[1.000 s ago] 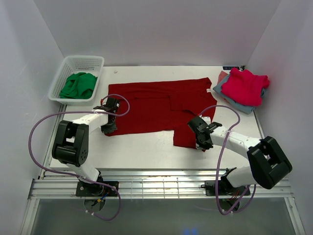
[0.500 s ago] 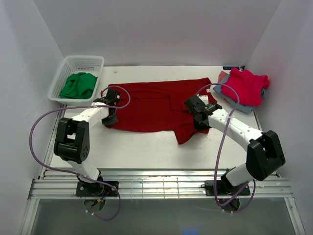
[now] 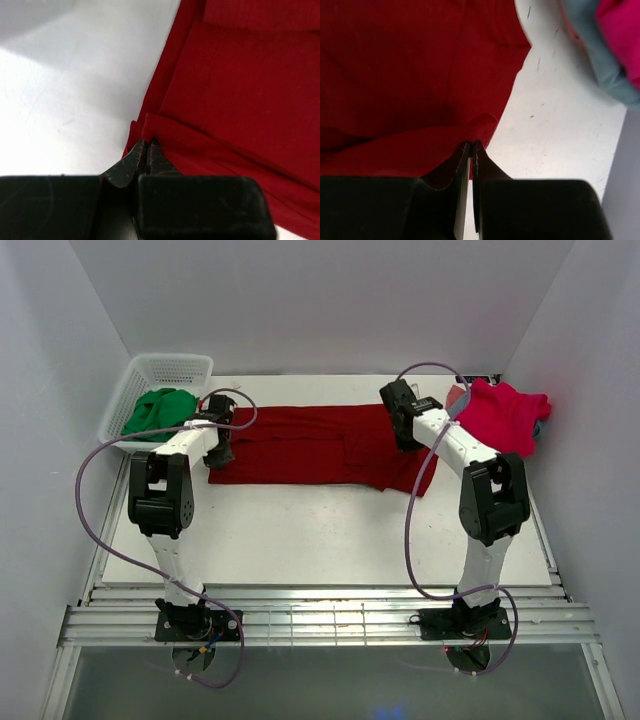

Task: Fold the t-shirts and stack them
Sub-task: Fold the other side of the tshirt into a rectangle

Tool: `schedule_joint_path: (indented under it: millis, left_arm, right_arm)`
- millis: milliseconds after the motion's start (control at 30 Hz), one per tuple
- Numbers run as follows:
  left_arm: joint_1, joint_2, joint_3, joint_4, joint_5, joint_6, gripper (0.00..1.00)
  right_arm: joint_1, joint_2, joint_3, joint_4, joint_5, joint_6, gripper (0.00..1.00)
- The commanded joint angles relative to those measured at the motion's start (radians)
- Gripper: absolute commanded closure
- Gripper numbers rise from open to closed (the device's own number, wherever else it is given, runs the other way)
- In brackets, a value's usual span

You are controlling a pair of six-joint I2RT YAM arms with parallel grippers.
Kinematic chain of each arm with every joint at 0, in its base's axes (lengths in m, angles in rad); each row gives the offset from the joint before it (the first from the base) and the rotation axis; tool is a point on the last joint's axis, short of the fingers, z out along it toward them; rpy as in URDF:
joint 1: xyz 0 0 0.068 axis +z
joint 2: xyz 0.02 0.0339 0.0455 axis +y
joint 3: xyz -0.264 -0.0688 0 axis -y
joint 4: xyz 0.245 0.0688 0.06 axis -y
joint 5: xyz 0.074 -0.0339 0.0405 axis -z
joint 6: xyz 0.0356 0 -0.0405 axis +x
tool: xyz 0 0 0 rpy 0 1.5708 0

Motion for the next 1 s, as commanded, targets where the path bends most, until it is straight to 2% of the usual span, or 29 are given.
schedule_joint_path:
  millis: [0,100,333,633,967]
  left_arm:
    - [0.025,0.014,0.097,-0.012,0.016,0.026,0.94]
    - [0.030,0.041,0.158,-0.023,0.026,0.031,0.94]
    - [0.031,0.112,0.327,-0.080,0.066,0.037,0.94]
    - [0.048,0.200,0.454,-0.124,0.081,0.034,0.94]
    - [0.094,0.186,0.450,-0.130,0.067,0.000,0.97]
  right_arm:
    - [-0.016,0.071,0.199,0.014,0.019,-0.108,0.92]
    - [-0.032,0.148,0.352,-0.027,0.016,-0.148,0.92]
    - [-0.073,0.284,0.541,-0.067,-0.039,-0.156,0.92]
    - [-0.098,0.407,0.595,-0.049,-0.040,-0.145,0.92]
    - [-0.122,0.399,0.664,-0.049,-0.032,-0.145,0.92]
